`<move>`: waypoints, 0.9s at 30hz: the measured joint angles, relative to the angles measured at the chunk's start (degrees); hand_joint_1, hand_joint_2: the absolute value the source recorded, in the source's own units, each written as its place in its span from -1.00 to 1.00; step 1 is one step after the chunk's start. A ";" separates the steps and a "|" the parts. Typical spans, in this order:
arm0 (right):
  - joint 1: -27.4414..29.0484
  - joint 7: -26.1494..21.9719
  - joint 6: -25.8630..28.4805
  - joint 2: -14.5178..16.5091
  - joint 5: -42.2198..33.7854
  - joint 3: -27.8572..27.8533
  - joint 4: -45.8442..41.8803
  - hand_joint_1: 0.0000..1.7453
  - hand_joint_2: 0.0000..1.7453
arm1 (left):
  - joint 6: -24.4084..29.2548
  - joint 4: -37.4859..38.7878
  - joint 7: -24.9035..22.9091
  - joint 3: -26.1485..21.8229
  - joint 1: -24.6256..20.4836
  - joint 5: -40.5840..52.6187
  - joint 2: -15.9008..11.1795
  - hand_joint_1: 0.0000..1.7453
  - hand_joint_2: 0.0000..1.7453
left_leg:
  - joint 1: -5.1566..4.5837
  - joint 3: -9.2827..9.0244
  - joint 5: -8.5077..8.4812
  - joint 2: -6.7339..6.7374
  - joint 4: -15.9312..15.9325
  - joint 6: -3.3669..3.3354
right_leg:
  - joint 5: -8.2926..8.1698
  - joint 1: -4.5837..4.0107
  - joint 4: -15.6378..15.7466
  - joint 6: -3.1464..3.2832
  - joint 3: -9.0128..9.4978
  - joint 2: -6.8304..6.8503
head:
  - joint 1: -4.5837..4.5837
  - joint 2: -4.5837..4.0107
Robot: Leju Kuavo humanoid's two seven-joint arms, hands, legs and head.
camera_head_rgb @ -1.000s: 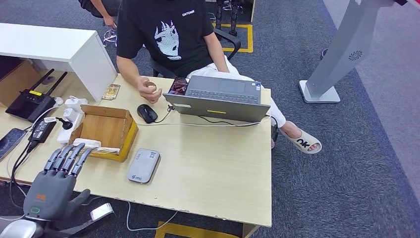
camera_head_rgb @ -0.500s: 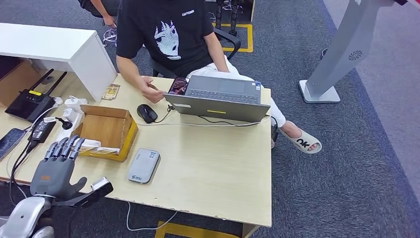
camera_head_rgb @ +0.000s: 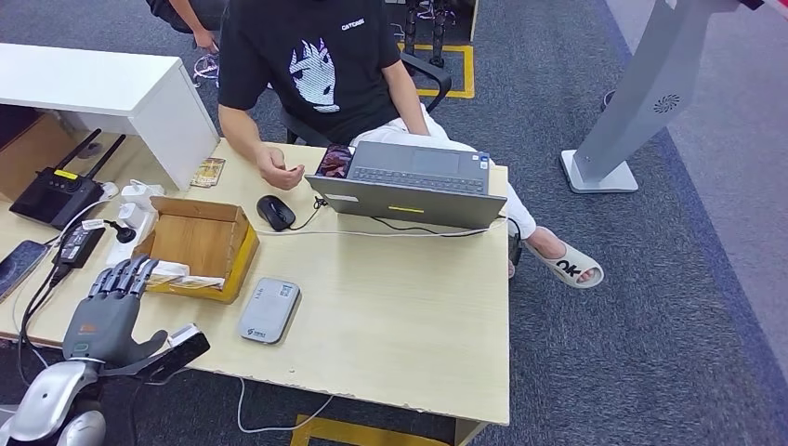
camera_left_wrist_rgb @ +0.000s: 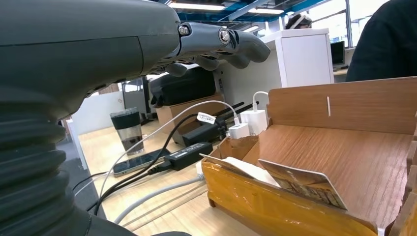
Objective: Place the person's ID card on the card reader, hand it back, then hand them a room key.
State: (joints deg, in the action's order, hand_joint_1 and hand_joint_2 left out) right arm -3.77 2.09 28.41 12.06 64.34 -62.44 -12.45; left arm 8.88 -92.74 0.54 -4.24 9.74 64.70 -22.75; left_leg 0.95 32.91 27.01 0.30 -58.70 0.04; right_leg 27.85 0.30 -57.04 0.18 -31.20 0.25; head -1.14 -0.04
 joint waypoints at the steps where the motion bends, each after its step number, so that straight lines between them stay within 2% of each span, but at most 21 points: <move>1: 0.00 -0.06 -0.02 -0.04 0.02 0.07 -0.01 -1.00 1.00 | 0.02 0.28 0.10 -0.01 -0.23 -0.04 0.03 -1.00 1.00 | 0.00 0.00 0.00 0.00 0.00 0.00 | 0.00 0.00 0.00 0.00 0.00 0.00 | 0.00 0.00; 7: -0.02 -0.67 -0.34 -0.20 0.68 0.45 0.00 -1.00 1.00 | 1.52 2.22 2.28 0.02 -2.31 -0.43 0.51 -1.00 1.00 | 0.00 0.00 0.00 -0.01 -0.01 0.00 | 0.00 0.00 0.00 0.00 -0.02 0.01 | 0.01 0.00; 17: -0.25 -0.20 -0.48 -0.51 1.68 1.18 0.01 -1.00 1.00 | 2.07 8.96 2.51 1.75 -9.45 1.71 1.88 -1.00 1.00 | 0.00 -0.01 -0.07 0.01 -0.01 0.02 | -0.10 0.00 0.00 -0.01 -0.04 -0.02 | 0.00 0.00; 27: -0.27 -0.13 -0.54 -0.66 1.83 1.50 0.01 -1.00 1.00 | 1.98 12.69 2.13 3.14 -12.02 1.81 2.54 -1.00 1.00 | 0.00 0.00 -0.07 0.03 -0.02 0.03 | -0.11 0.00 0.00 -0.01 -0.06 -0.08 | 0.01 0.00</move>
State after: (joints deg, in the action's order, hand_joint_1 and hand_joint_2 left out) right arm -4.04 1.96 27.87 11.40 66.16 -60.95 -12.44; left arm 10.86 -80.05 2.66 -1.10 -2.28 66.51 -20.21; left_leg 0.94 32.91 26.94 0.33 -58.72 0.07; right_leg 27.74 0.30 -57.04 0.17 -31.26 0.17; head -1.13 -0.04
